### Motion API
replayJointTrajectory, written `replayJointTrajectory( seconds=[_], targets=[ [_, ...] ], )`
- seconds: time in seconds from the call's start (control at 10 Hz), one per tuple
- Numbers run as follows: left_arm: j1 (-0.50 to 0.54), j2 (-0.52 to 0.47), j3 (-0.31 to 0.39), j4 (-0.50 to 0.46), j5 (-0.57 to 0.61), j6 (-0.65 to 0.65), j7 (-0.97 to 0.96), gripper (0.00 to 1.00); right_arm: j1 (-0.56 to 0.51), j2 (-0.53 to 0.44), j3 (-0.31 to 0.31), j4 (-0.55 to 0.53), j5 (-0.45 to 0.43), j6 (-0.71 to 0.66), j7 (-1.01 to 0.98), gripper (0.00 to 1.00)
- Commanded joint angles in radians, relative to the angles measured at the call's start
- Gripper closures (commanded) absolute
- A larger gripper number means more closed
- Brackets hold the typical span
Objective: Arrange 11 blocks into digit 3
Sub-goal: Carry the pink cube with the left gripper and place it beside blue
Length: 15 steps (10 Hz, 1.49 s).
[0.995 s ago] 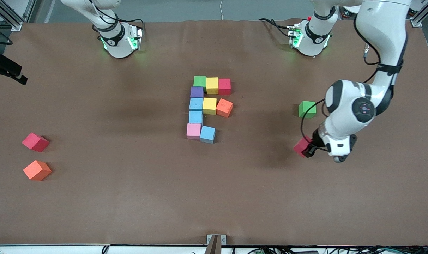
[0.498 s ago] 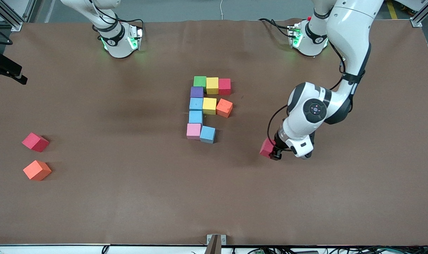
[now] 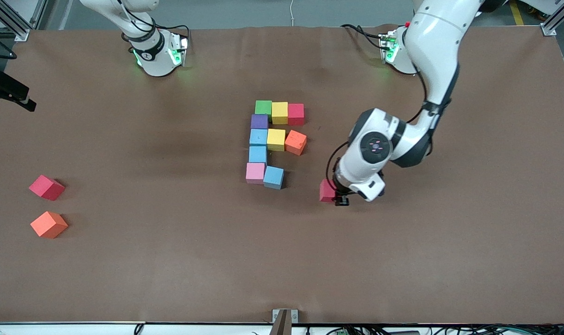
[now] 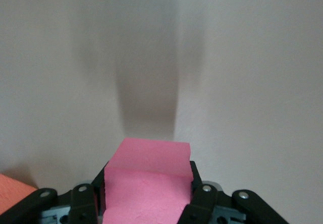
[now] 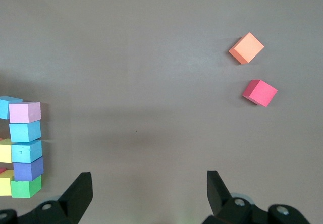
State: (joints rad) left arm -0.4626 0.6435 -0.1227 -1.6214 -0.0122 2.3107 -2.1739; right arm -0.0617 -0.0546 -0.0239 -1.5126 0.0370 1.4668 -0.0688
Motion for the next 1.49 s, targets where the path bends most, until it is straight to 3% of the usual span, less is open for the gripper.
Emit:
replayJointTrajectory(
  seconds=[0.0,0.5,1.39],
  targets=[
    [-0.068,0.1,0.012,0.098,0.04,-0.03,-0.127,0.73,-0.006,-0.01,0.004,-0.006,0.007,-0.003,-0.008,0.0],
    [-0.178,0.134,0.018,0.127,0.058,-0.034,-0.239,0.73,-0.006,-0.01,0.004,-0.008,0.006,-0.003,-0.008,0.0],
    [-0.217,0.15,0.023,0.13,0.064,-0.033,-0.271,0.73,-0.004,-0.01,0.004,-0.008,0.006,-0.003,-0.008,0.0]
  ],
)
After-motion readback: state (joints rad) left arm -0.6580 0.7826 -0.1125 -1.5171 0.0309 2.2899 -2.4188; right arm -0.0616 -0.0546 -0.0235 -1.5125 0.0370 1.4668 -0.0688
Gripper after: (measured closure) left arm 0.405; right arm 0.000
